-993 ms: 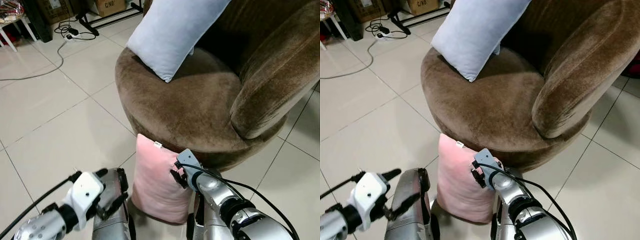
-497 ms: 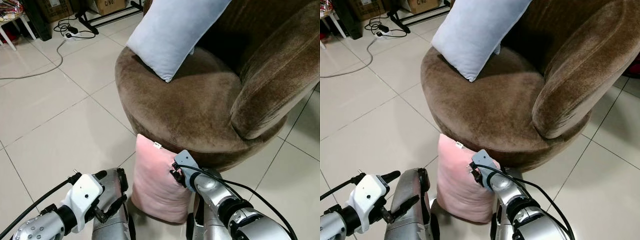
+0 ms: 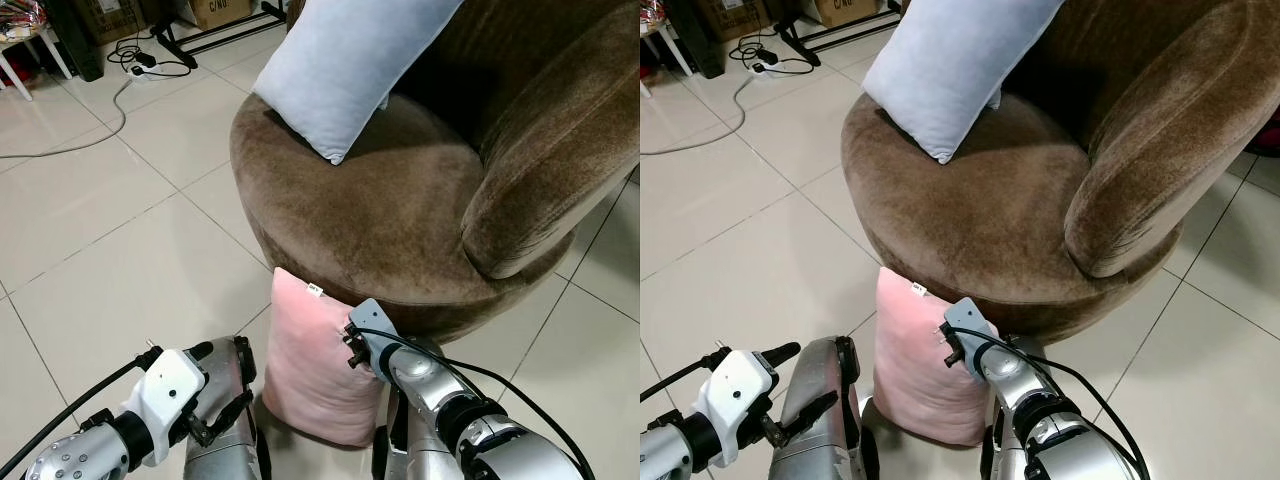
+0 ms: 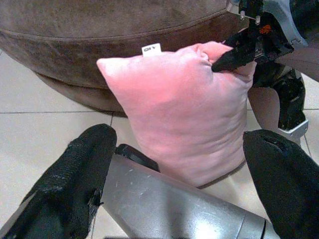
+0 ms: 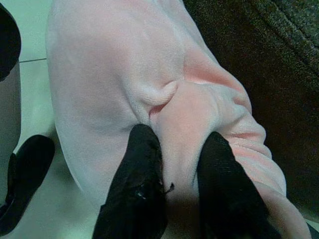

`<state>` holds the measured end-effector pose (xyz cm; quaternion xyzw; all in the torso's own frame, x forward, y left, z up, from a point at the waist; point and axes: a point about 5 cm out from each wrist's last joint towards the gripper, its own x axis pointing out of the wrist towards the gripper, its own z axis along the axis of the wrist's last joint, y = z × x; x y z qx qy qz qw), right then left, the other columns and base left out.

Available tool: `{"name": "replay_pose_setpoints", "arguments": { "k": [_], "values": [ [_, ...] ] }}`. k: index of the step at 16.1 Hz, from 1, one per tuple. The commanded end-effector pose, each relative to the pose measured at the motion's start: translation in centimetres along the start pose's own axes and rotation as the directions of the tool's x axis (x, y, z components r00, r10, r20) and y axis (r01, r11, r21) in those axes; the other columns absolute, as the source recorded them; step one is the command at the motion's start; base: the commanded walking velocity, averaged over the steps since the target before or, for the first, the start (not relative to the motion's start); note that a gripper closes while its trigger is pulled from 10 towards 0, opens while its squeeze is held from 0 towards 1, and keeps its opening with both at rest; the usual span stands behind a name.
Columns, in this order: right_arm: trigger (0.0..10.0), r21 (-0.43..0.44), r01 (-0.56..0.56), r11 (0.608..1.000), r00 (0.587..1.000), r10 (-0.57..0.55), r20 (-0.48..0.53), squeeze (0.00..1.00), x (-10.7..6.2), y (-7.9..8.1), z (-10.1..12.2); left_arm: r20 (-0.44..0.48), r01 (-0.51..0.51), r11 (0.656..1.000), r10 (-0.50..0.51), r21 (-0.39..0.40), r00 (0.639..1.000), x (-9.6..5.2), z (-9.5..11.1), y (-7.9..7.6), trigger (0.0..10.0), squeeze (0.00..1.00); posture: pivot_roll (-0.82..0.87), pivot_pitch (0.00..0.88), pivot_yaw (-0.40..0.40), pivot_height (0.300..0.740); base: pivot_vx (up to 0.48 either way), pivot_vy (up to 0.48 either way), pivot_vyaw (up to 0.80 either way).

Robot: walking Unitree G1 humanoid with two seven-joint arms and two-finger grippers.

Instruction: Move the pillow to the sofa from floor

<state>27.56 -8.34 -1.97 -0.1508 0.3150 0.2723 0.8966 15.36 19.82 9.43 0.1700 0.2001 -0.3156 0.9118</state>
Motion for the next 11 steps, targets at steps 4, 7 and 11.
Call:
{"name": "replay_pose_setpoints", "arguments": {
  "k": [4,7,11],
  "values": [
    [0.0,0.010,-0.041,0.999,0.999,0.041,0.021,0.00,0.2,0.6,0.7,-0.021,-0.027,1.000,0.027,0.013,0.999,-0.1,-0.5,0.4,10.0,0.59,0.22,0.092,0.016,0.486,0.000,0.000,0.00],
    [0.0,0.045,-0.066,0.997,0.997,0.064,0.036,0.00,0.2,0.9,0.7,-0.021,-0.032,0.999,0.033,0.016,0.999,-0.1,-0.6,0.5,10.0,0.58,0.23,0.077,0.017,0.486,0.000,0.000,0.00],
    [0.0,0.183,-0.209,0.961,0.971,0.182,0.156,0.00,0.0,0.9,1.6,-0.010,-0.061,0.998,0.061,0.012,0.998,0.1,-0.6,0.6,10.0,0.59,0.25,0.037,0.004,0.486,0.000,0.000,0.00]
  ]
}}
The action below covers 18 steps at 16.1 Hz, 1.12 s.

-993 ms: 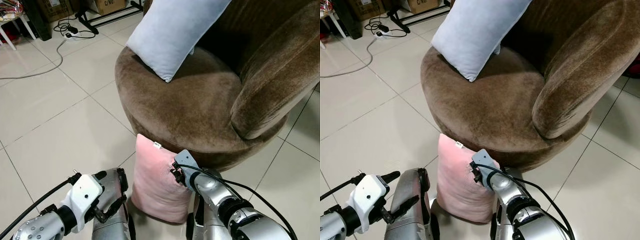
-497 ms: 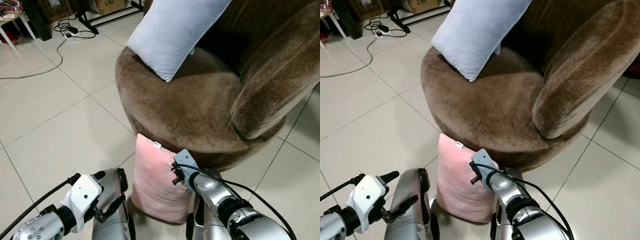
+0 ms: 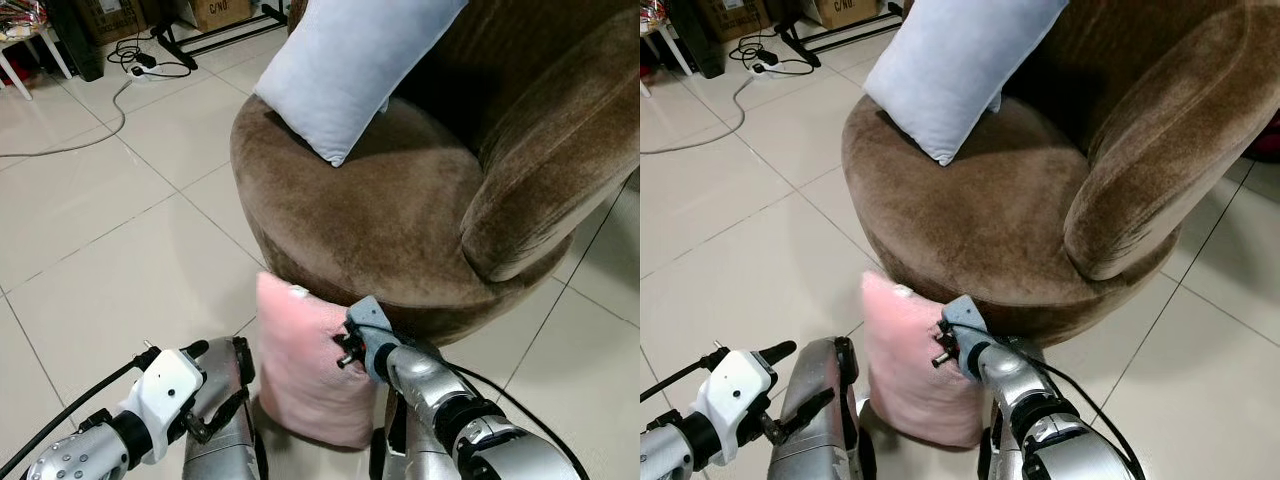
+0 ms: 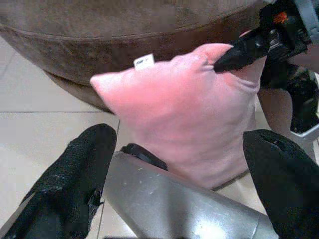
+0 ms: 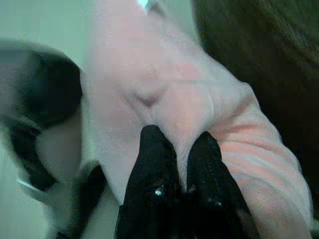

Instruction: Move the pillow to the sofa from floor

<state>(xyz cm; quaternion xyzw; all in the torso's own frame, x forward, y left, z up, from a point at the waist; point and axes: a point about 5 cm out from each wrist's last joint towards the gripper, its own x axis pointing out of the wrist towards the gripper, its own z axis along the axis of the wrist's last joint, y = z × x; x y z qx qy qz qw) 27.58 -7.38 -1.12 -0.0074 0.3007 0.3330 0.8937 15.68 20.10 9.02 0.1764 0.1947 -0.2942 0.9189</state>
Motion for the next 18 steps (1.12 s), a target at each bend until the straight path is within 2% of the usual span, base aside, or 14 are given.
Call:
{"name": "replay_pose_setpoints", "arguments": {
  "k": [1,2,4,5,6,8,10,11,13,14,15,16,17,18],
  "values": [
    [0.0,0.049,-0.058,0.997,0.996,0.055,0.070,0.00,0.1,0.3,1.1,-0.007,-0.023,1.000,0.023,0.005,1.000,0.0,-0.2,0.3,10.0,0.59,0.25,0.023,-0.001,0.486,0.000,0.000,0.00],
    [0.0,0.157,-0.152,0.976,0.969,0.116,0.218,0.00,-0.6,-0.5,3.3,-0.003,-0.051,0.999,0.051,0.003,0.999,0.6,-0.4,0.4,10.0,0.59,0.23,0.000,-0.011,0.486,0.000,0.000,0.00],
    [0.0,0.242,-0.210,0.947,0.911,0.100,0.401,0.00,-2.3,-1.9,6.6,0.008,-0.085,0.996,0.085,-0.001,0.996,1.1,-0.7,0.6,10.0,0.59,0.22,0.000,-0.018,0.486,0.000,0.000,0.00],
    [0.0,0.258,-0.222,0.940,0.887,0.085,0.454,0.00,-3.0,-2.1,7.7,0.015,-0.093,0.996,0.093,-0.002,0.996,1.1,-0.7,0.5,10.0,0.59,0.21,0.000,-0.021,0.486,0.000,0.000,0.00],
    [0.0,0.276,-0.241,0.931,0.844,0.061,0.533,0.00,-4.3,-2.2,9.5,0.031,-0.108,0.994,0.108,-0.010,0.994,1.1,-0.6,0.5,10.0,0.59,0.19,0.000,-0.026,0.486,0.000,0.000,0.00],
    [0.0,0.293,-0.258,0.921,0.732,-0.012,0.681,0.00,-8.4,-2.2,12.7,0.095,-0.154,0.987,0.158,-0.040,0.983,1.3,0.6,0.3,10.0,0.59,0.16,0.000,-0.040,0.486,0.000,0.000,0.00],
    [0.0,0.295,-0.259,0.920,0.641,-0.065,0.764,0.00,-12.2,-2.1,15.4,0.157,-0.181,0.982,0.186,-0.048,0.970,1.7,1.9,0.4,10.0,0.59,0.14,0.000,-0.044,0.486,0.000,0.000,0.00],
    [0.0,0.292,-0.261,0.920,0.614,-0.075,0.786,0.00,-13.1,-1.9,16.3,0.175,-0.186,0.981,0.192,-0.052,0.966,1.8,2.3,0.5,10.0,0.59,0.13,0.000,-0.039,0.486,0.000,0.000,0.00],
    [0.0,0.290,-0.260,0.921,0.479,-0.138,0.867,0.00,-16.6,-1.7,20.5,0.236,-0.189,0.980,0.199,-0.063,0.951,2.5,3.7,0.8,10.0,0.59,0.10,0.000,-0.022,0.486,0.000,0.000,0.00],
    [0.0,0.289,-0.258,0.922,0.461,-0.146,0.876,0.00,-17.2,-1.7,21.1,0.246,-0.187,0.980,0.197,-0.062,0.949,2.7,3.9,0.9,10.0,0.59,0.09,0.000,-0.020,0.486,0.000,0.000,0.00],
    [0.0,0.249,-0.222,0.943,0.470,-0.120,0.874,0.00,-18.0,-1.4,21.7,0.272,-0.185,0.981,0.196,-0.064,0.942,3.5,4.7,1.0,10.0,0.59,0.08,0.000,-0.022,0.486,0.000,0.000,0.00],
    [0.0,0.227,-0.195,0.954,0.507,-0.100,0.856,0.00,-17.7,-1.3,21.1,0.276,-0.186,0.980,0.197,-0.066,0.941,3.7,4.9,1.0,10.0,0.59,0.07,0.000,-0.027,0.486,0.000,0.000,0.00],
    [0.0,0.222,-0.119,0.968,0.594,-0.110,0.797,0.00,-16.5,-1.5,19.3,0.279,-0.190,0.979,0.202,-0.069,0.939,4.1,5.0,1.0,10.0,0.59,0.07,0.000,-0.027,0.486,0.000,0.000,0.00],
    [2.5,0.209,-0.005,0.978,0.698,-0.147,0.701,0.00,-15.1,-1.7,17.1,0.275,-0.196,0.978,0.207,-0.068,0.939,4.5,4.9,1.1,10.0,0.59,0.07,0.000,-0.031,0.486,0.000,0.000,0.00]
  ]
}}
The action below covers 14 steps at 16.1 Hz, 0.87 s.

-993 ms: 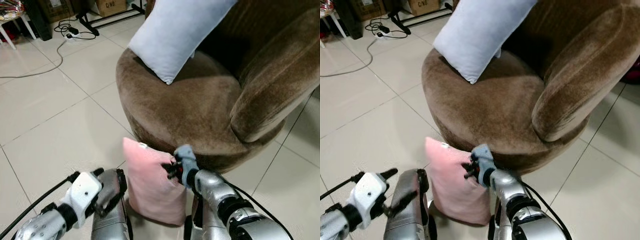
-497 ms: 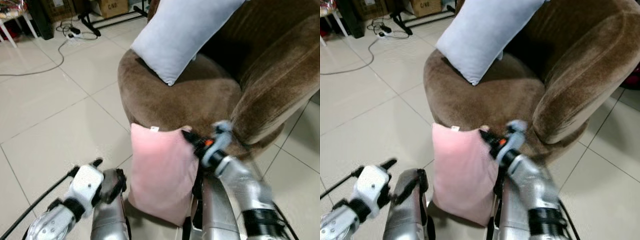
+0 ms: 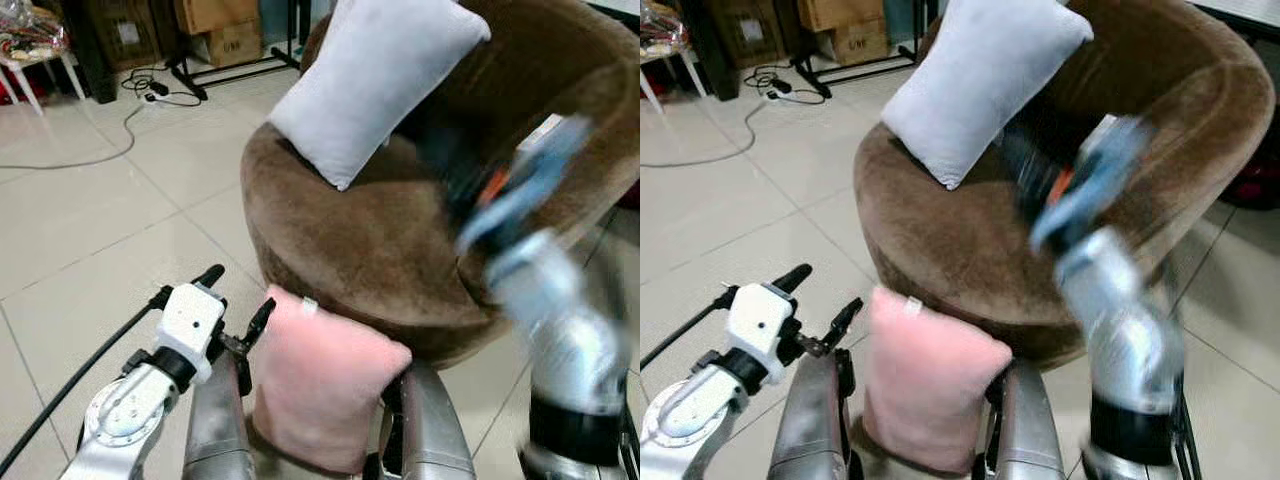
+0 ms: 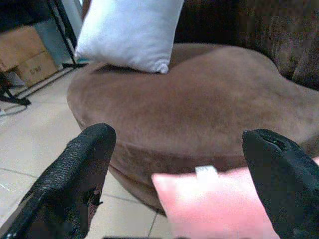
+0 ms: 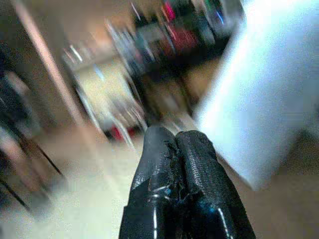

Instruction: Move the pillow to the sofa from floor

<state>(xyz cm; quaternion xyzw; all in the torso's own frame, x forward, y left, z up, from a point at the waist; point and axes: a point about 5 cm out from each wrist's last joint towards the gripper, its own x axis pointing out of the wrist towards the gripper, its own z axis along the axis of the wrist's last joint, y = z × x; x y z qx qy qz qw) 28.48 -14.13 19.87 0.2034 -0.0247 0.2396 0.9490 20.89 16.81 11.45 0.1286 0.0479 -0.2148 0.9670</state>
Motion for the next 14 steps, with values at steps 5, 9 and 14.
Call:
{"name": "replay_pose_setpoints", "arguments": {
  "k": [5,9,14],
  "values": [
    [10.0,-0.394,-0.061,0.917,0.875,-0.140,-0.462,1.00,-1.0,-3.1,-10.2,-0.045,0.030,0.999,-0.029,0.039,0.999,1.2,-0.7,0.0,10.0,0.58,0.06,0.000,-0.001,0.486,0.000,0.000,0.00],
    [10.0,-0.426,-0.239,0.873,0.752,-0.111,-0.650,1.00,-0.1,-3.7,-16.2,-0.122,0.084,0.995,-0.076,0.063,0.990,-0.1,-1.9,0.2,10.0,0.59,0.10,0.000,-0.017,0.486,0.000,0.000,0.00],
    [10.0,-0.398,-0.282,0.873,0.683,-0.109,-0.722,1.00,-0.1,-3.8,-19.2,-0.163,0.138,0.989,-0.129,0.047,0.978,-1.6,-2.2,-0.3,10.0,0.59,0.13,0.000,-0.016,0.486,0.000,0.000,0.00]
  ]
}}
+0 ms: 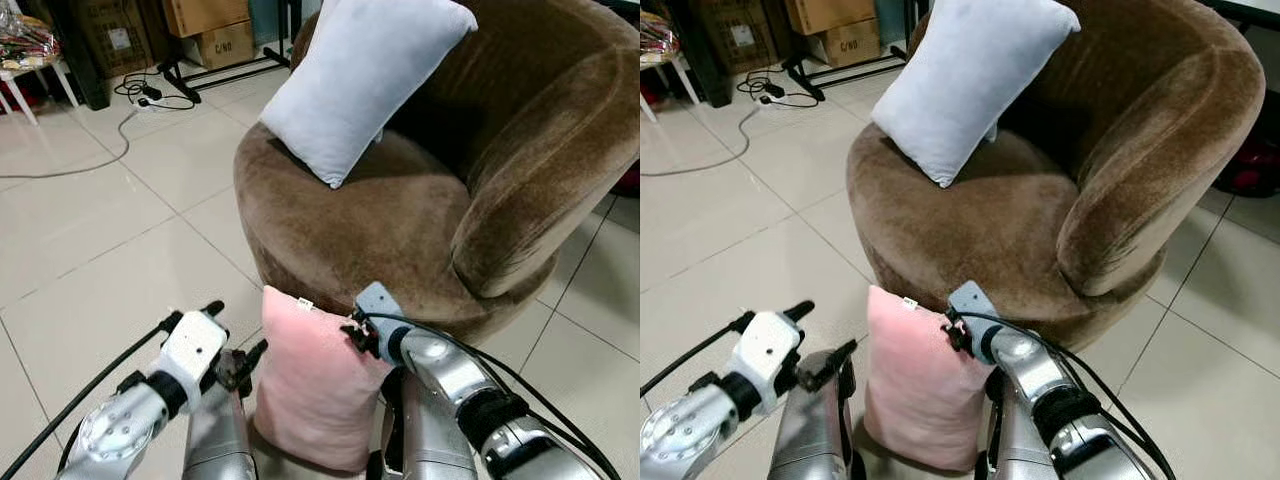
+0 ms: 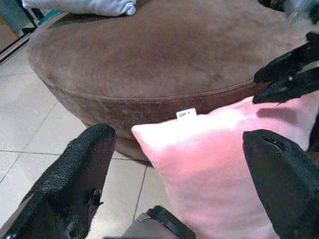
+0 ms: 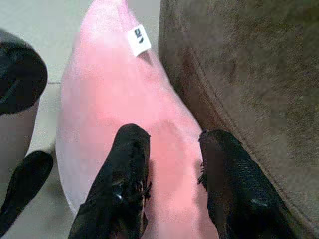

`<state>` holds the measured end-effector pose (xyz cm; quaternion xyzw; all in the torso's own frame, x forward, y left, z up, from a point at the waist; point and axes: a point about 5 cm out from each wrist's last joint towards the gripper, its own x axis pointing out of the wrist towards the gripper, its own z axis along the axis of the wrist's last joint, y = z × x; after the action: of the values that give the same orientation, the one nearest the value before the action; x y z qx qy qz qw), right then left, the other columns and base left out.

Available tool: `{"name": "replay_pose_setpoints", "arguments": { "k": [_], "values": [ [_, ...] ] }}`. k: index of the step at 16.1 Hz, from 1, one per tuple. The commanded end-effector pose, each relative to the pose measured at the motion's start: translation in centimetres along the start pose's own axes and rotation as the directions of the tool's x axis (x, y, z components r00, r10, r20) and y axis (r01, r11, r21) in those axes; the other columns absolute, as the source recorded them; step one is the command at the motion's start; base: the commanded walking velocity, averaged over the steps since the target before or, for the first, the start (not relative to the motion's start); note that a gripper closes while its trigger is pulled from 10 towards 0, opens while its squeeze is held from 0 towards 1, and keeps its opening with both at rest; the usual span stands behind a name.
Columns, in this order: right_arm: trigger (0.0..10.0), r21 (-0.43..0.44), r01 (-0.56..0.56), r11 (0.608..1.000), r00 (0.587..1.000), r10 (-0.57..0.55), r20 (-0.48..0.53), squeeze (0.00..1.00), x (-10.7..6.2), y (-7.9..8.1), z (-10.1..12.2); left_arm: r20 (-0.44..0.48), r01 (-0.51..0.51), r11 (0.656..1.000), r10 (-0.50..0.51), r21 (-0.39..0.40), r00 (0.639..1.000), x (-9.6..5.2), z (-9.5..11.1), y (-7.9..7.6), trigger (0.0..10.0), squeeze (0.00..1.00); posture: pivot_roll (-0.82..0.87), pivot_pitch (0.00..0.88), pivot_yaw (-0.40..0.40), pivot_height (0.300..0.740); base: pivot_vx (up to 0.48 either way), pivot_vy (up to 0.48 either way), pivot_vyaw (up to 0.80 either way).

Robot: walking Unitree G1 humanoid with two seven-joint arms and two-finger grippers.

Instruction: Move the pillow to the sofa from floor

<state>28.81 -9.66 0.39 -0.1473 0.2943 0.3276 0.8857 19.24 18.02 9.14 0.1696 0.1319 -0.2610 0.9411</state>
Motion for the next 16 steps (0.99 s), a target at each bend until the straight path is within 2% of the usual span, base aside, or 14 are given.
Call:
{"name": "replay_pose_setpoints", "arguments": {
  "k": [1,5,8,10,11,14,16],
  "values": [
    [10.0,-0.047,-0.024,0.999,1.000,0.024,0.014,1.00,0.3,0.1,0.6,0.007,0.024,1.000,-0.024,0.001,1.000,-0.4,0.5,-0.3,10.0,0.59,0.13,0.000,-0.017,0.486,0.000,0.000,0.00],
    [10.0,-0.086,-0.067,0.994,0.998,0.068,0.005,1.00,0.9,0.9,1.0,-0.016,0.042,0.999,-0.042,-0.004,0.999,-1.4,0.2,-0.8,10.0,0.59,0.14,0.030,-0.026,0.486,0.000,0.000,0.00],
    [10.0,-0.134,-0.171,0.976,0.984,0.164,-0.066,1.00,1.1,1.5,0.4,-0.035,0.039,0.999,-0.039,-0.004,0.999,-2.6,0.4,-0.7,10.0,0.59,0.17,0.069,-0.038,0.486,0.000,0.000,0.00],
    [10.0,-0.195,-0.119,0.974,0.991,0.106,-0.077,1.00,1.3,1.2,0.4,-0.050,0.042,0.999,-0.042,0.003,0.998,-3.2,0.4,-0.6,10.0,0.59,0.18,0.090,-0.040,0.486,0.000,0.000,0.00],
    [10.0,-0.221,-0.023,0.975,0.998,0.009,-0.066,0.00,1.4,0.8,0.7,-0.055,0.043,0.999,-0.043,0.010,0.998,-3.7,0.6,-0.6,10.0,0.59,0.20,0.107,-0.040,0.486,0.000,0.000,0.00],
    [10.0,-0.252,0.152,0.956,0.985,-0.166,-0.036,0.00,1.6,0.4,1.1,-0.043,0.021,0.999,-0.020,0.028,0.999,-4.6,1.8,-0.1,10.0,0.59,0.24,0.146,-0.037,0.486,0.000,0.000,0.00],
    [10.0,-0.302,0.161,0.940,0.979,-0.191,-0.071,0.00,1.6,0.6,0.2,-0.035,0.026,0.999,-0.025,0.030,0.999,-5.0,2.4,-0.2,10.0,0.59,0.25,0.159,-0.036,0.486,0.000,0.000,0.00]
  ]
}}
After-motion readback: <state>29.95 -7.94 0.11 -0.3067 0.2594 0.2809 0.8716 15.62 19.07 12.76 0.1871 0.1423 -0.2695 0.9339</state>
